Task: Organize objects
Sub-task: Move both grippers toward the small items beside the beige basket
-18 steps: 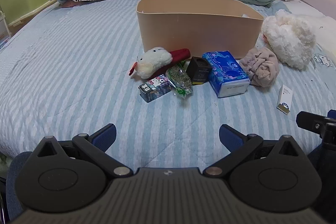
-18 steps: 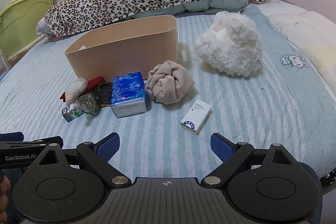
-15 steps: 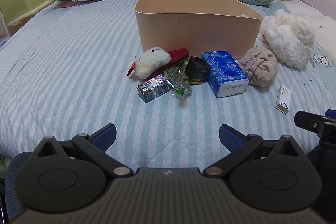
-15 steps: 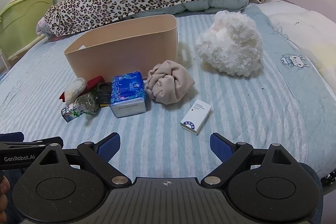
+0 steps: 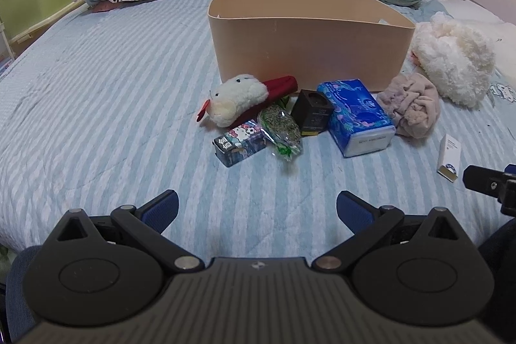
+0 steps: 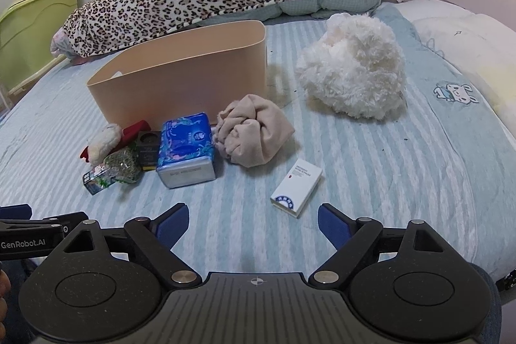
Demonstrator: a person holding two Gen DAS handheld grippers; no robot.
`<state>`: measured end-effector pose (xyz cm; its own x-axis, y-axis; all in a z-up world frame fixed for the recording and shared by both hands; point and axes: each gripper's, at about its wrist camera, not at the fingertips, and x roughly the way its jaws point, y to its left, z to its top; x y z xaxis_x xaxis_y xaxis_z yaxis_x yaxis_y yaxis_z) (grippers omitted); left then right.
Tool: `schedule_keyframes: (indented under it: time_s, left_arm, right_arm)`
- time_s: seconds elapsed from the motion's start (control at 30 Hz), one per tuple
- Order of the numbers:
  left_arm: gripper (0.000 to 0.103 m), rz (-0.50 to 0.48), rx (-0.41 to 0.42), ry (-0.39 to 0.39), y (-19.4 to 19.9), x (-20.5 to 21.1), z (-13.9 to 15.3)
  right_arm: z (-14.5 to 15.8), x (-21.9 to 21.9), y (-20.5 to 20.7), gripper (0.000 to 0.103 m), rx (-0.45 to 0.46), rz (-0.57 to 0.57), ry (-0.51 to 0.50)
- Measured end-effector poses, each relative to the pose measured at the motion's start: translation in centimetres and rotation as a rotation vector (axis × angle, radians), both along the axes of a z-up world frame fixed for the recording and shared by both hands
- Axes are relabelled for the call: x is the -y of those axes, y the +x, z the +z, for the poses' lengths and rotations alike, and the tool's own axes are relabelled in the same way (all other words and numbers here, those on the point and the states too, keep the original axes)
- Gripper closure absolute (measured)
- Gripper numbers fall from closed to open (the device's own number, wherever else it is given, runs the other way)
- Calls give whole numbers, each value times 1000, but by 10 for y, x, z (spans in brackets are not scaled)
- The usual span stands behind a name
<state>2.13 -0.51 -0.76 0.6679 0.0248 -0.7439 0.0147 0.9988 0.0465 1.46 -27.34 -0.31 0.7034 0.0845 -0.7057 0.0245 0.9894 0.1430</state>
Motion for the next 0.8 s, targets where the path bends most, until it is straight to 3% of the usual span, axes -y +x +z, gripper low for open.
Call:
schedule_keyframes:
  time_s: [0.53, 0.8]
  left_arm:
    - [0, -13, 3, 7, 56, -18, -24]
    - [0, -93, -12, 76, 82, -24, -46]
  right_arm:
    - [-33, 14, 51, 26, -50, -44, -19]
    - [-53, 14, 71, 37, -101, -55, -21]
